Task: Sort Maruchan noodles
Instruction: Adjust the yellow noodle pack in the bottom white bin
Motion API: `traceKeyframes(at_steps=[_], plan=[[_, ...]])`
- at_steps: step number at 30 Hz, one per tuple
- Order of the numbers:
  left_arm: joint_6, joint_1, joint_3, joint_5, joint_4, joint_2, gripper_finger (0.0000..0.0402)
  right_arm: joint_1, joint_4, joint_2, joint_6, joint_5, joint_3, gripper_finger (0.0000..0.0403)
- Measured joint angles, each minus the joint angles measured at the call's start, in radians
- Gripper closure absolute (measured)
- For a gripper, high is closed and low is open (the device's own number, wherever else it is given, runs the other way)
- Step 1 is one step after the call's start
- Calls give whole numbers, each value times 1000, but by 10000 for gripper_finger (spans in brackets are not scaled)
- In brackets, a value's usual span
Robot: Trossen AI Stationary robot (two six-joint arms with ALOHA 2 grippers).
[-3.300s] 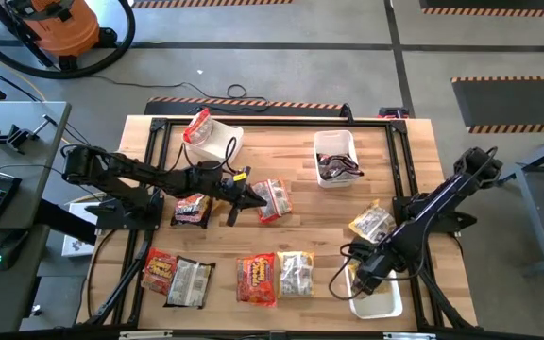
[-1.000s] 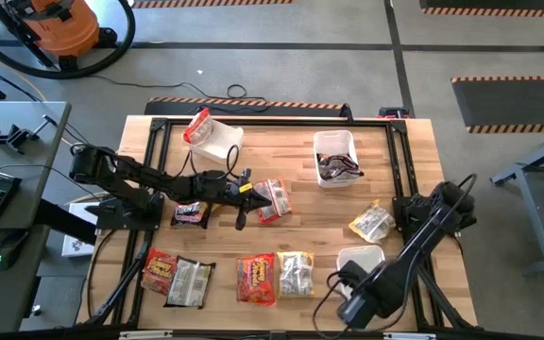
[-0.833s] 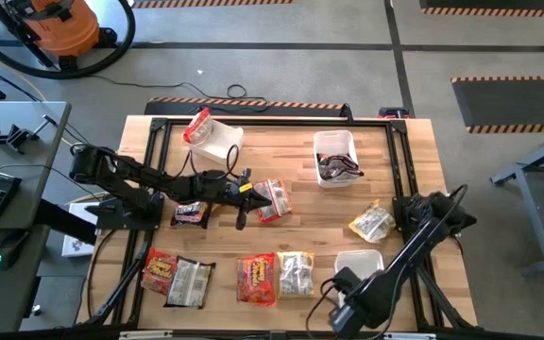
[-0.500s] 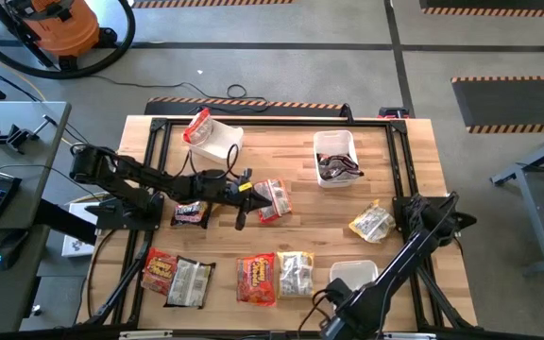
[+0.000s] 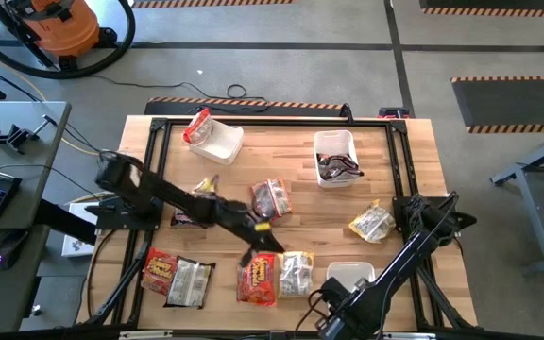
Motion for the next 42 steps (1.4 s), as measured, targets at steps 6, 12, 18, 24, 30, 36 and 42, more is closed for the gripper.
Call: traceKeyframes(at_steps=[6, 12, 18, 24, 30, 36, 42], plan=[[-76, -45, 219, -5, -2, 193, 393, 1, 4, 0, -40, 57, 0, 403], [-66, -67, 366, 4, -17, 320, 358, 2, 15, 0, -69, 89, 0, 403], [-62, -85, 481, 15, -29, 413, 324, 2, 17, 0, -86, 125, 0, 403], [-56, -94, 585, 16, -39, 488, 334, 2, 37, 0, -136, 163, 0, 403], [-66, -94, 666, 17, -108, 558, 364, 2, 38, 0, -154, 182, 0, 403], [-76, -92, 669, 128, -177, 559, 365, 2, 46, 0, -154, 193, 0, 403], [-108, -91, 669, 275, -194, 559, 315, 8, 50, 0, -154, 215, 0, 403]])
